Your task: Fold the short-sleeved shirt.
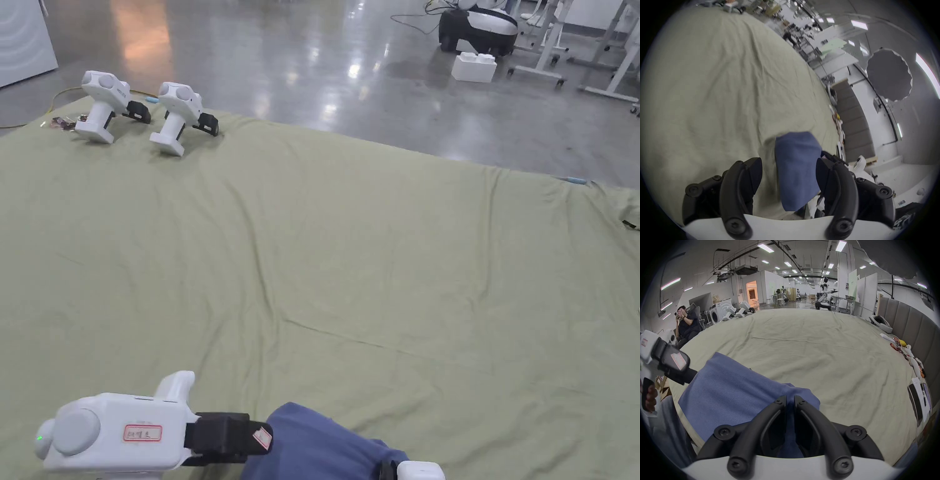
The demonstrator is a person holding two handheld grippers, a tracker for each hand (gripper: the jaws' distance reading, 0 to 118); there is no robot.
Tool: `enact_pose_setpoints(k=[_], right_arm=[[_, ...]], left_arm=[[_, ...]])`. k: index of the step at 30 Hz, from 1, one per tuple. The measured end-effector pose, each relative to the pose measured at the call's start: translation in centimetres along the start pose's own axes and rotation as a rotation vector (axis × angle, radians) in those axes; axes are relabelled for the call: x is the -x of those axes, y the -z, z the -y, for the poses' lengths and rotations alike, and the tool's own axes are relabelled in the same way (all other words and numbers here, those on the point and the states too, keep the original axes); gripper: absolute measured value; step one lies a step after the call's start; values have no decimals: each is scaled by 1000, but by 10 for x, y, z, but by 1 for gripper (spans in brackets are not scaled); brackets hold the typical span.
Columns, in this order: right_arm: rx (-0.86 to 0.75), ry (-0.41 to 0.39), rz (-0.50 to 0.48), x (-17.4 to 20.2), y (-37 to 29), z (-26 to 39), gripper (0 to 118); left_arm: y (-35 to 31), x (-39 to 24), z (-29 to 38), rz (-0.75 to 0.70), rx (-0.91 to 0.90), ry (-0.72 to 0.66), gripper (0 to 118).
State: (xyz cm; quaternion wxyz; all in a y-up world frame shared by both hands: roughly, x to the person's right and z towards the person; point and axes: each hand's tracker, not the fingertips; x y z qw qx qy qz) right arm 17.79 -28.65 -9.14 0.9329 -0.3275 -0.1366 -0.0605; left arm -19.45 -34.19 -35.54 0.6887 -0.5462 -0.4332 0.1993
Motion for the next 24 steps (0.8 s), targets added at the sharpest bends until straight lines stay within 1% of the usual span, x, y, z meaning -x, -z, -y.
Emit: enact_pose_setpoints(k=[4,7,9,10,12,13,15,16,17,20,24], right_arm=[[0,-6,-2,-1,-1,0,12],[3,-11,4,-2,0,1,12],[3,-4,2,-4,0,2,12],[4,-1,2,-5,1,2,12],[7,4,2,-7,1,2,12],[7,11,-3,-9,3,3,12],[6,19,-9,-11,3,4,12],[4,20,-11,-11,3,4,12],[3,22,-15,-10,2,4,12],[1,9,-12,-8,2,3,12],[-16,-37,5,-3,-3,0,12]], left_arm=[[47,17,13,134,71,-113,79],[63,21,21,134,105,-190,79],[81,27,27,207,126,-241,78],[86,27,28,230,133,-256,78],[88,28,24,219,125,-234,77],[88,28,23,221,123,-223,75],[88,31,21,215,115,-218,64],[87,33,21,210,114,-220,53],[83,35,23,193,101,-210,39],[82,31,24,204,95,-193,34],[75,23,22,219,87,-185,33]])
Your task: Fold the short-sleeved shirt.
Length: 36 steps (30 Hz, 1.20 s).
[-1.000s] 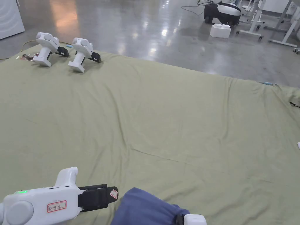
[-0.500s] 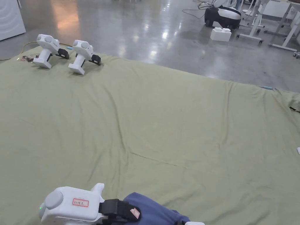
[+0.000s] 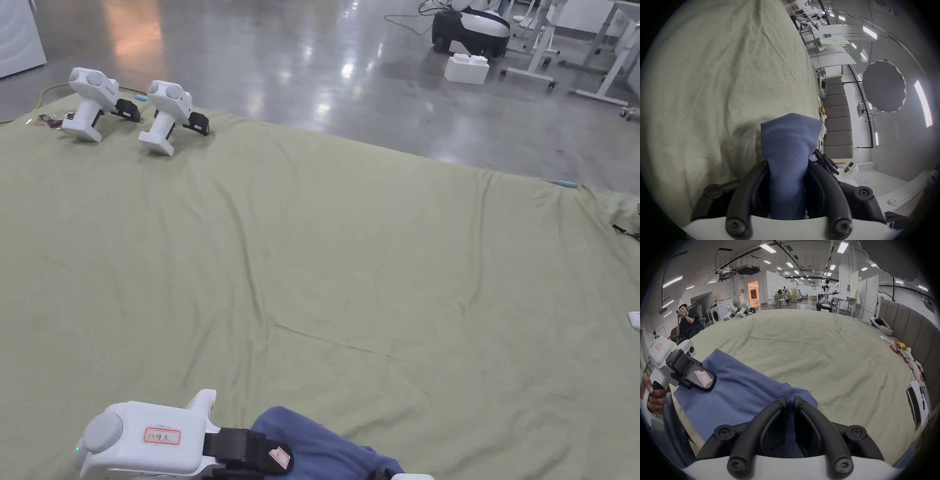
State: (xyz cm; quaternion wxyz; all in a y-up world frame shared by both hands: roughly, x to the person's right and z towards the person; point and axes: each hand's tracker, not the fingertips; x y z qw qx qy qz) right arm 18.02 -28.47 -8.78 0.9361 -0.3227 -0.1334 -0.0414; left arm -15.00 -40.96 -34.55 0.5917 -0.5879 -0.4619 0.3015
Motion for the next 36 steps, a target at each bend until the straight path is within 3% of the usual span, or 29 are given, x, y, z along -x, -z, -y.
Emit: enact_pose_setpoints(k=[6,13,20,26,34,36], right_arm=[[-101,-49,64,-14,-16,-27,12],[-251,-49,150,-58,-39,-94,12],[-338,5,192,-93,-56,-149,12],[-357,25,210,-106,-64,-159,12],[-318,37,207,-104,-58,-146,12],[-307,42,204,-102,-56,-144,12]], left_arm=[[-39,-8,-16,11,-38,30,33],[-155,-29,-44,-78,-138,70,33],[-301,-51,-68,-294,-229,100,33],[-407,-41,-66,-465,-339,12,33],[-470,-40,-77,-717,-383,-77,33],[-471,-33,-86,-734,-362,-86,40]])
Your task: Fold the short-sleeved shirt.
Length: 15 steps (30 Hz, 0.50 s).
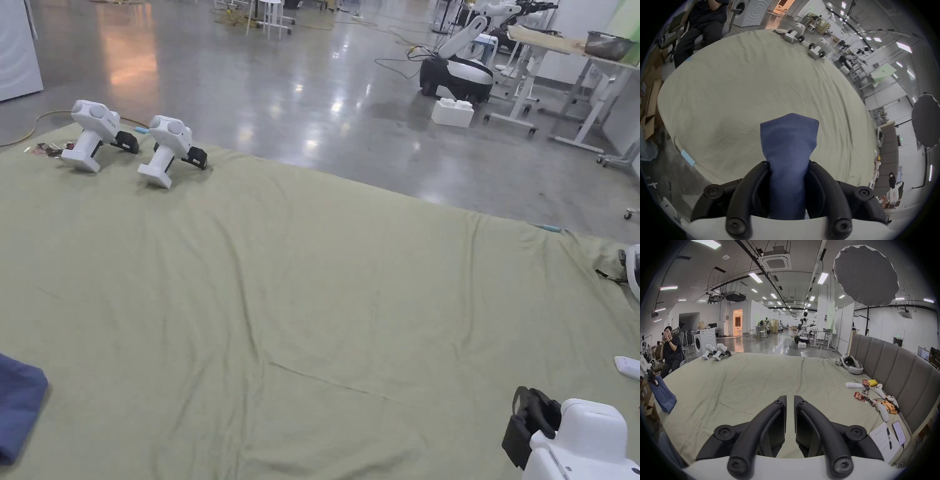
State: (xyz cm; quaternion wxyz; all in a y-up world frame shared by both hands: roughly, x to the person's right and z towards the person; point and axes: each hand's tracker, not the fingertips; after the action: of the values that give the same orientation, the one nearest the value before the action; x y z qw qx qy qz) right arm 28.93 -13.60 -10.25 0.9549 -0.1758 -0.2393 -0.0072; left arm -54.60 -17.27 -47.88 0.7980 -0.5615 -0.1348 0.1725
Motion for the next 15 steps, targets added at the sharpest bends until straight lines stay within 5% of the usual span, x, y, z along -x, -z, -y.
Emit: enact_pose_setpoints(k=[3,12,13,15], right_arm=[[14,9,-6,3,0,3,12],[46,0,-19,0,0,11,12],[50,4,-21,-1,1,13,12],[58,9,-23,-2,3,16,12]], left_arm=[[-24,-20,16,-105,-15,8,71],[-88,-18,-14,-533,-322,25,71],[-75,-1,-14,-384,-363,-11,71],[-86,-21,15,-313,-396,6,71]])
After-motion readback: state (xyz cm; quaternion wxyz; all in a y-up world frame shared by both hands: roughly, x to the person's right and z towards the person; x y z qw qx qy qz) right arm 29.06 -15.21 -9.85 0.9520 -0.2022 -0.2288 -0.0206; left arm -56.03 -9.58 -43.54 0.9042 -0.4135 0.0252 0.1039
